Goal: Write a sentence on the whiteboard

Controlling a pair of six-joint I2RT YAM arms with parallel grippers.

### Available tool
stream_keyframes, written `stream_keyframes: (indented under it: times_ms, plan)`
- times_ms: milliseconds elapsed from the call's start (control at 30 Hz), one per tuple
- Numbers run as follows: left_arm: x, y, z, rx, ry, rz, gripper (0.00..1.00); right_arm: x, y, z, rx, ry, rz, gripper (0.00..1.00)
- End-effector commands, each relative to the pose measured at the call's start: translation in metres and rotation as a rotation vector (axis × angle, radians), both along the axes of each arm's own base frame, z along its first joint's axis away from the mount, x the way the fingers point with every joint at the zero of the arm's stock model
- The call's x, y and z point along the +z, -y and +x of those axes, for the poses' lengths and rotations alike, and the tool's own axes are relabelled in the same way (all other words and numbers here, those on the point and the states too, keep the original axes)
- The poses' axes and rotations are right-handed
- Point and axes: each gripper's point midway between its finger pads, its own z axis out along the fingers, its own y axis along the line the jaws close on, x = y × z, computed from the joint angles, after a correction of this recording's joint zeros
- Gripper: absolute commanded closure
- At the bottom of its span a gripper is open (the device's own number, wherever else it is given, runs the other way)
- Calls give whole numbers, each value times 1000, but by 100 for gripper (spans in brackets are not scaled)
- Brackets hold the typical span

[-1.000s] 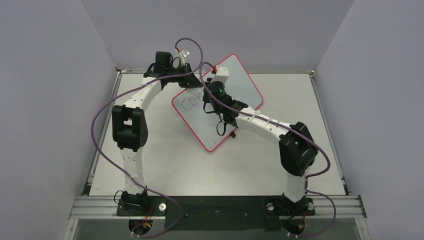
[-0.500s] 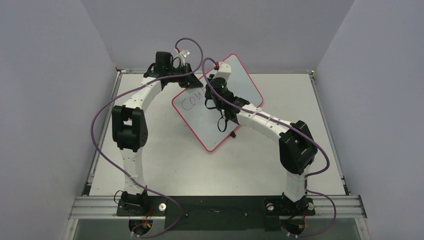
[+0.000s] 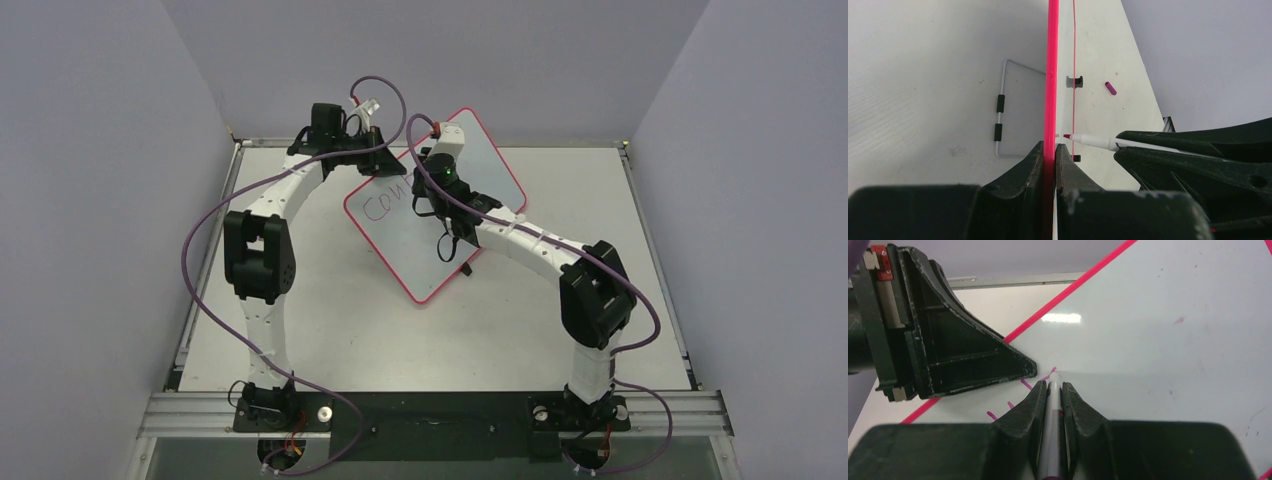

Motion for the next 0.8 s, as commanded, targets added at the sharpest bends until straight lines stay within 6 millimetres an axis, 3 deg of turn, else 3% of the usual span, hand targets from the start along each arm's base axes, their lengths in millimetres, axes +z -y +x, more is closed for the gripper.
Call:
stream_keyframes:
  times_ms: [0,100,133,167,200,233,267,300,467,600,767]
  plan:
    - [31,-5,11,43,156,36,100,51,9,-20,24,82,57,100]
    - [30,-7,11,54,159,46,100,61,26,-37,16,102,59,100]
    - [30,-8,12,60,159,49,100,74,35,-42,6,127,65,100]
    - [29,-8,12,61,160,50,100,63,42,-47,-2,113,43,100]
    - [28,-8,12,65,158,53,100,75,53,-53,-16,139,44,100]
    - [27,-8,12,67,158,56,100,63,62,-58,-27,123,19,100]
    - [28,-9,13,71,161,58,100,73,74,-64,-44,146,23,100]
    - [27,-9,13,72,161,59,100,58,83,-68,-55,125,-4,100]
    - [26,-9,15,78,166,66,100,41,126,-92,-95,126,-57,100]
    - [24,-9,15,69,171,69,100,33,142,-103,-96,132,-78,100]
    - [21,-9,17,67,173,77,100,32,147,-110,-50,149,-86,100]
